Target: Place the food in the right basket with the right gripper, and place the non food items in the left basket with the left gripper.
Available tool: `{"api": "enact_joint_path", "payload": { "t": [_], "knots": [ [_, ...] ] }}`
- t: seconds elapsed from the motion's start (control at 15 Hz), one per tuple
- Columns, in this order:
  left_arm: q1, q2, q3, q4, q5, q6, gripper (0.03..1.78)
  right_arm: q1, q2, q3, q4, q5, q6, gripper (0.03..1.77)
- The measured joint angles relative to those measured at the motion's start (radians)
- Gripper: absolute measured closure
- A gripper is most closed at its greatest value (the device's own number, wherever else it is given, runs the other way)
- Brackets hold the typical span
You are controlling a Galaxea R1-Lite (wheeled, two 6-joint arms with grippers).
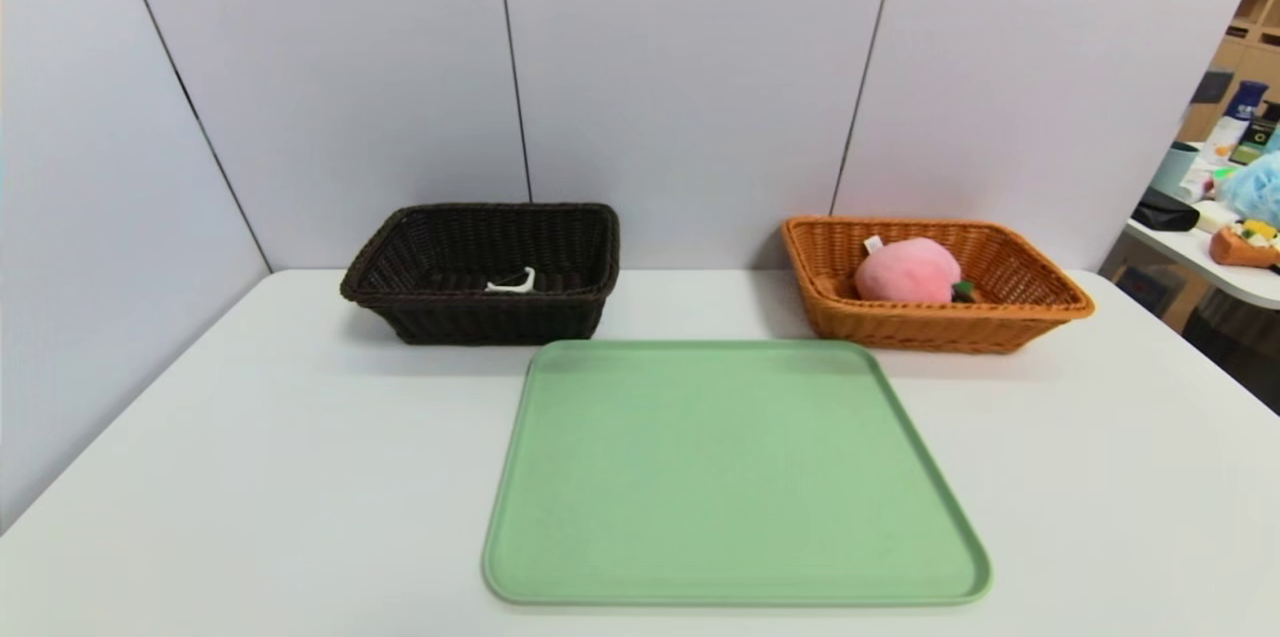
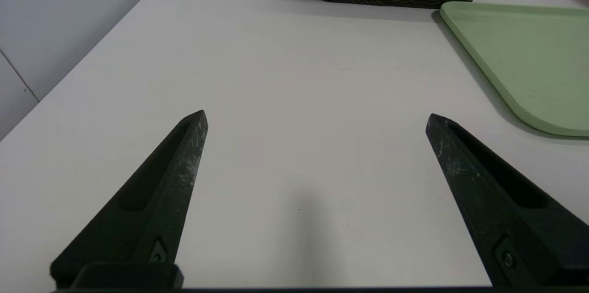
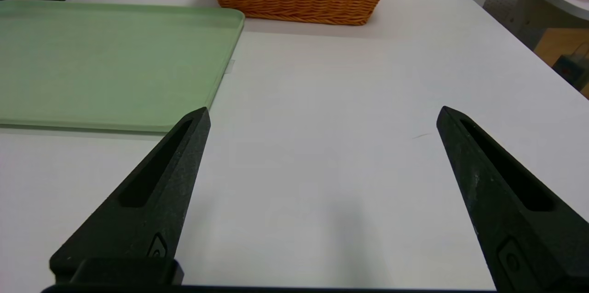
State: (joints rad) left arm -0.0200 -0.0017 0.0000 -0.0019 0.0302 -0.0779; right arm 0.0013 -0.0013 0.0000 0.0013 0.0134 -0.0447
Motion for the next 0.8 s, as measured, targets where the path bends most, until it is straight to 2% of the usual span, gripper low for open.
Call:
{"api": "enact_joint_path", "payload": {
  "t": [0.8],
  "knots": [
    [0.0,0.0,0.0,-0.001,0.0,-0.001,0.12,0.0,0.0,0.0,0.002,0.003,-0.013,0.1]
  ]
}}
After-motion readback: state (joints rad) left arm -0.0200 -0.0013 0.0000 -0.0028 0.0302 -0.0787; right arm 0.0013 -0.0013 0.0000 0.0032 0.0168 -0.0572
